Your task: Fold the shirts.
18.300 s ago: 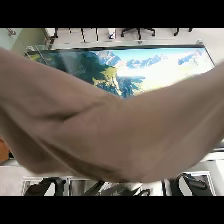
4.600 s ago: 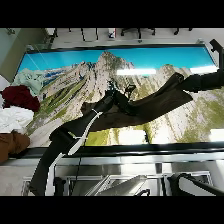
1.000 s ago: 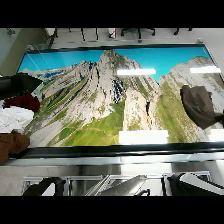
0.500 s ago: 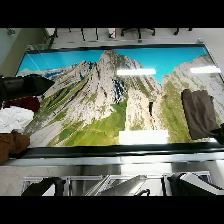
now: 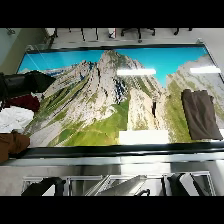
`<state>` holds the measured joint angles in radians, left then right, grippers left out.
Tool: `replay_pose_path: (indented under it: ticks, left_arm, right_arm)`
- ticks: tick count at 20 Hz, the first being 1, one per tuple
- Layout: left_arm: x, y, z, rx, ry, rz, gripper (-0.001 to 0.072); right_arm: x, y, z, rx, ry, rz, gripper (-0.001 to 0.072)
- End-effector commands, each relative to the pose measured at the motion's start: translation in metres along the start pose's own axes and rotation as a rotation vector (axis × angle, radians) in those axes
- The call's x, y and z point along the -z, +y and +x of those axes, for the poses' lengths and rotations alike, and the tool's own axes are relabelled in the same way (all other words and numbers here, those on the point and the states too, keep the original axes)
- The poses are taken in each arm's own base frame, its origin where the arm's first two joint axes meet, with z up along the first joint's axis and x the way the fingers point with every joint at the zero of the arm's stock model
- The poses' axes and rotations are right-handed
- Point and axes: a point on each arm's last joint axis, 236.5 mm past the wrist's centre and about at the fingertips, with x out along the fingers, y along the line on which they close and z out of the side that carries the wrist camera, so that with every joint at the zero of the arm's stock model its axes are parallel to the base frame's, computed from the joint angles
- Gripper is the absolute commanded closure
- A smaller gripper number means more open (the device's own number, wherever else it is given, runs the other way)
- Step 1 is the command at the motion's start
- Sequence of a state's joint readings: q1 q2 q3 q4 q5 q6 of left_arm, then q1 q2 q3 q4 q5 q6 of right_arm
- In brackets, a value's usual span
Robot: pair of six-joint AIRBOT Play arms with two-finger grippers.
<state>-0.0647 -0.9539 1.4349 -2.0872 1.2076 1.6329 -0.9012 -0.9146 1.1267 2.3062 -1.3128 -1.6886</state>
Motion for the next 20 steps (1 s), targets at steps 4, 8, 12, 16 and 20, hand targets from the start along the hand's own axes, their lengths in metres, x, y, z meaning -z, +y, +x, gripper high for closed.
replay_pose_path:
  ticks: [4, 8, 12, 16, 20]
  left_arm:
    - [0.079, -0.025, 0.035, 0.077, 0.190, -0.004, 0.0688]
    - [0.151, -0.027, 0.065, 0.098, 0.326, -0.028, 0.0688]
    - [0.170, -0.035, 0.070, 0.116, 0.371, -0.011, 0.0688]
    - [0.169, -0.036, 0.070, 0.119, 0.362, -0.008, 0.0688]
    - [0.168, -0.036, 0.071, 0.118, 0.362, -0.009, 0.0688]
  right_arm:
    - [0.144, 0.174, 0.026, -0.371, 0.258, -0.428, 0.0691]
    - [0.220, 0.206, 0.054, -0.426, 0.375, -0.539, 0.0691]
    - [0.256, 0.208, 0.060, -0.446, 0.525, -0.518, 0.0690]
    - [0.270, 0.198, 0.065, -0.422, 0.602, -0.514, 0.0690]
    - [0.273, 0.194, 0.073, -0.406, 0.623, -0.504, 0.0690]
